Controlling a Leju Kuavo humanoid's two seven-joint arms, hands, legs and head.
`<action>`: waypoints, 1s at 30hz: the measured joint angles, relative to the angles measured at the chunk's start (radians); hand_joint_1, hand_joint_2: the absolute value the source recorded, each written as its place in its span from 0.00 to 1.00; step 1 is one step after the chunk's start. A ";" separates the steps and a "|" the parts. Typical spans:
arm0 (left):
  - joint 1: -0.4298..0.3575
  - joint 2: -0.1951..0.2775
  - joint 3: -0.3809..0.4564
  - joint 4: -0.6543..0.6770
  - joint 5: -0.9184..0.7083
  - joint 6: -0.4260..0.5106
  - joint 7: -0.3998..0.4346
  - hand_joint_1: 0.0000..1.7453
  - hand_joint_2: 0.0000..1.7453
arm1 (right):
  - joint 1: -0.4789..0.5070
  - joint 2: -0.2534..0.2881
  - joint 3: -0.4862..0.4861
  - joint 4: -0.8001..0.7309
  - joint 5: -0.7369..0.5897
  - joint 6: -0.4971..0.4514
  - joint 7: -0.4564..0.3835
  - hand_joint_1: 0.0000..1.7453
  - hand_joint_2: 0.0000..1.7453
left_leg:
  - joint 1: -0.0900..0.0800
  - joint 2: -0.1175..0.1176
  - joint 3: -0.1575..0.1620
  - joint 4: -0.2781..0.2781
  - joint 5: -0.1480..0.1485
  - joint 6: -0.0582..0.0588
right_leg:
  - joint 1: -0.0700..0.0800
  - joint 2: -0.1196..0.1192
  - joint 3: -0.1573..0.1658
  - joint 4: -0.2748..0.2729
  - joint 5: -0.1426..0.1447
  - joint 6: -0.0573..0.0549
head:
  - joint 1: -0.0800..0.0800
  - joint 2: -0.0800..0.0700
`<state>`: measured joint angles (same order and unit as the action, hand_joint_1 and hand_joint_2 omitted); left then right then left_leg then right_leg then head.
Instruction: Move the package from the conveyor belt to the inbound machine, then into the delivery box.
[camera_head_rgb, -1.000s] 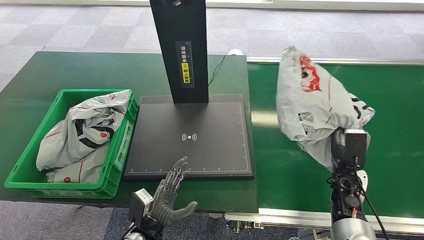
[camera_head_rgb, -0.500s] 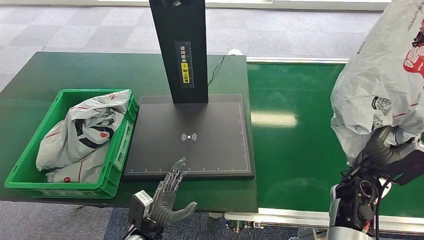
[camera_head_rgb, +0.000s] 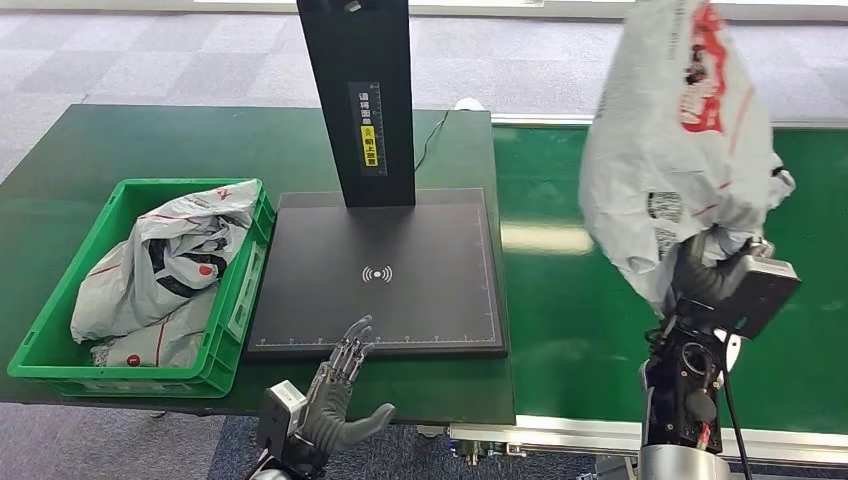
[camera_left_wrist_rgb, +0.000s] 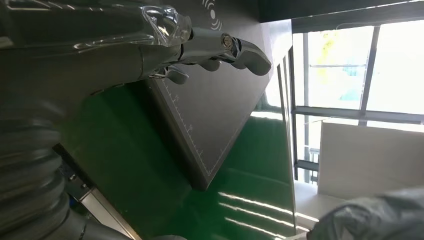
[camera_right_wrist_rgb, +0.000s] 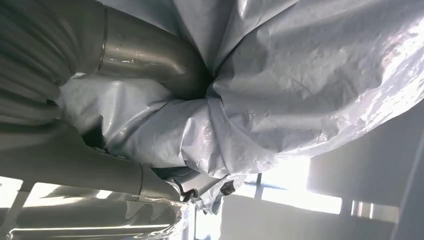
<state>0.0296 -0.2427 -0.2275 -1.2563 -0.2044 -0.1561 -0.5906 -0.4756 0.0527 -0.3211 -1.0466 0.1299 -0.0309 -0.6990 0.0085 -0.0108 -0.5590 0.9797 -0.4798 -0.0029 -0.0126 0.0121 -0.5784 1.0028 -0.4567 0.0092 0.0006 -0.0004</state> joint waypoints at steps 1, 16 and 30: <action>-0.005 0.000 -0.001 0.003 -0.002 -0.006 -0.002 0.00 1.00 | -0.017 -0.004 0.038 0.037 0.050 0.023 0.000 1.00 1.00 | 0.000 0.000 0.000 0.000 0.000 0.000 | 0.000 0.000 0.000 0.000 0.000 0.000 | 0.000 0.000; -0.083 0.000 -0.016 0.098 -0.002 -0.042 -0.029 0.00 1.00 | -0.247 0.023 0.451 0.488 0.361 0.180 0.083 1.00 1.00 | 0.001 -0.002 0.000 0.000 0.003 0.000 | 0.001 -0.002 0.000 0.000 0.001 0.000 | 0.000 0.000; -0.085 0.000 -0.016 0.104 0.003 -0.052 -0.012 0.00 1.00 | -0.255 0.029 0.545 0.596 0.473 0.129 0.209 0.28 1.00 | 0.001 -0.002 0.000 0.000 0.003 0.000 | 0.001 -0.002 0.000 0.000 0.001 -0.001 | 0.000 0.000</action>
<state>-0.0553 -0.2430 -0.2438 -1.1521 -0.2009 -0.2080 -0.6027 -0.7310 0.0814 0.2235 -0.4507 0.6029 0.0979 -0.4896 0.0093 -0.0126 -0.5593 0.9801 -0.4772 -0.0031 -0.0119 0.0099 -0.5789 1.0032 -0.4561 0.0087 0.0006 -0.0004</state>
